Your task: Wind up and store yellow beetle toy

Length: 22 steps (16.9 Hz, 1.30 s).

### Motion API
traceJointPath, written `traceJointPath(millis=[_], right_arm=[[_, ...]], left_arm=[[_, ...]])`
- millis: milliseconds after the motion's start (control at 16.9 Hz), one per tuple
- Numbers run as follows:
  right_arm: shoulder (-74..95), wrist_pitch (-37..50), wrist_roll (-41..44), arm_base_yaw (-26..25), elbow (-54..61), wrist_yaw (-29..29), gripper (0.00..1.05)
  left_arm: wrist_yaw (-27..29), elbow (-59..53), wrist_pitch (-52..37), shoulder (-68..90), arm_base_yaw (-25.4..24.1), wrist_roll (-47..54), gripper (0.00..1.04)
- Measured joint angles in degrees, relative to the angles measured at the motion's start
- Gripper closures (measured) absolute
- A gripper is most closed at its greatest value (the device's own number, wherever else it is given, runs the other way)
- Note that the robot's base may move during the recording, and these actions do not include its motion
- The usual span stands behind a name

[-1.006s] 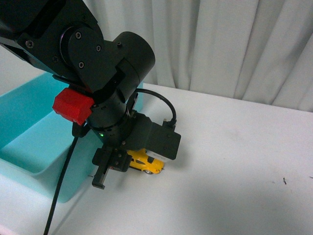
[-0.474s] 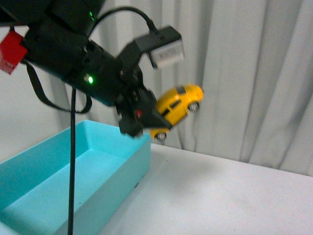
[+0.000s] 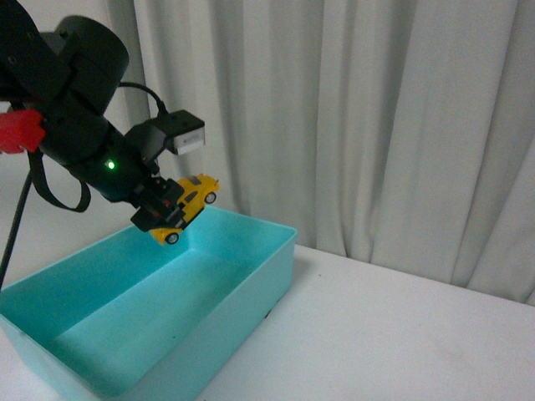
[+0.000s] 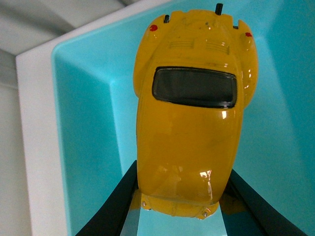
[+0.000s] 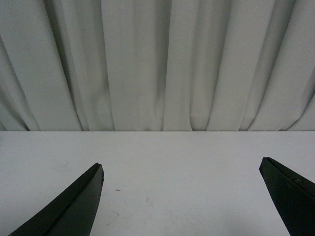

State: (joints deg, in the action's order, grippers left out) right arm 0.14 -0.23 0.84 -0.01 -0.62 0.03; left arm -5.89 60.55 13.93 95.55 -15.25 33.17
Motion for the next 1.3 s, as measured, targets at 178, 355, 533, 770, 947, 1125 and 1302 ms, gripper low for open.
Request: traceJointPath(millis=[178,355,533,770,947,1125,1302], right_arm=[[0.00,0.00,0.00,0.00,0.00,-0.02,0.07],[0.00,0.00,0.00,0.00,0.00,-0.02,0.07],[0.00,0.00,0.00,0.00,0.00,-0.02,0.07],[0.00,0.00,0.00,0.00,0.00,-0.02,0.07],[0.00,0.00,0.00,0.00,0.00,0.00,0.07],[0.00,0.00,0.00,0.00,0.00,-0.02,0.07],[0.00,0.00,0.00,0.00,0.00,-0.02,0.07]], left_arm=[[9.18,-2.21,-5.49,7.54,-0.39,2.84,0.66],[11.19,-2.93,-8.55,12.13,-0.39,3.32,0.66],[12.09,-2.95,-10.62,15.23,-0.35,3.19,0.66],[11.39,-2.95,-8.37,17.44,1.01,2.95,0.48],[8.20,-2.93,-7.39,16.11,0.79,1.73,0.06],[3.54,-2.93,-8.24,9.03,0.02,1.18,0.07],[0.04,-3.17,-8.11,0.00,-0.07,-0.11,0.07]])
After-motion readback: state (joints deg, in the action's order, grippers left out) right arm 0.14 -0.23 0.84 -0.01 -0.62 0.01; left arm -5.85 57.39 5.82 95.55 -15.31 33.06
